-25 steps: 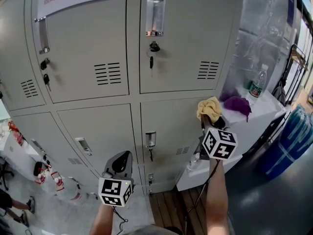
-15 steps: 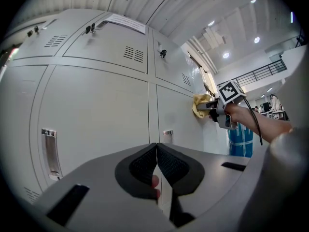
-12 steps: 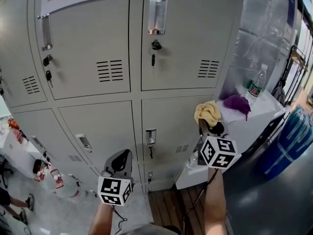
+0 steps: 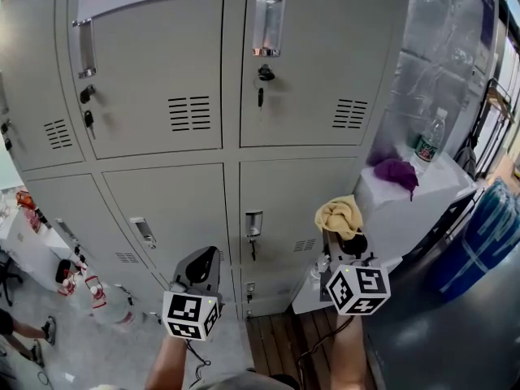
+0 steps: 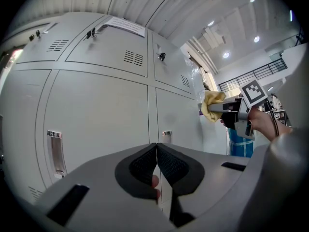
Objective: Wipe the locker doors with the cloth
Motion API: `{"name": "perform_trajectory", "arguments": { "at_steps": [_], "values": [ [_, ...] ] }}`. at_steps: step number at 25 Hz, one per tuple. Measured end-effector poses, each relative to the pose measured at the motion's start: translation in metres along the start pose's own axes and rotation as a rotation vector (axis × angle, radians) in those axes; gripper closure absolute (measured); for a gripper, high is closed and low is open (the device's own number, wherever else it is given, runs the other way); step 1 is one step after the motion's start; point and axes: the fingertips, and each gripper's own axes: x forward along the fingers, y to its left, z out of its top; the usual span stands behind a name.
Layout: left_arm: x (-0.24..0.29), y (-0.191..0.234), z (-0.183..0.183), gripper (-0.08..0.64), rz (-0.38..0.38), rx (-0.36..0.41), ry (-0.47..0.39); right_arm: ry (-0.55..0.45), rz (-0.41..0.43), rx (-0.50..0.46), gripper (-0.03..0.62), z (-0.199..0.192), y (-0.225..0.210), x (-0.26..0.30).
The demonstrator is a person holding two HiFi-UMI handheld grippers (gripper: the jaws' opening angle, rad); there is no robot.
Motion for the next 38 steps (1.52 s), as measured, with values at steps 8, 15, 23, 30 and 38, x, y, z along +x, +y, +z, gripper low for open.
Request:
{"name": "perform_trajectory", "arguments": {
  "at_steps": [8,15,23,30,38],
  "values": [
    [-0.008,0.007,0.001,0.537,0.024,0.009,0.001,0.026,0.123,0.009,0.407,-0.024,0.060,-0.004],
    [-0.015,0.018,0.003,0.537,0.058,0.003,-0.002,0.046,0.242,0.004,0.407,-0.036,0.119,0.010],
    [-0.025,0.034,0.003,0.537,0.107,0.003,0.000,0.072,0.332,-0.005,0.407,-0.046,0.162,0.037],
    [-0.030,0.047,0.001,0.537,0.143,0.000,0.004,0.087,0.340,0.013,0.407,-0.051,0.169,0.065],
    [-0.027,0.049,-0.002,0.537,0.149,-0.001,0.016,0.121,0.320,0.005,0.407,-0.062,0.157,0.084]
  ]
}}
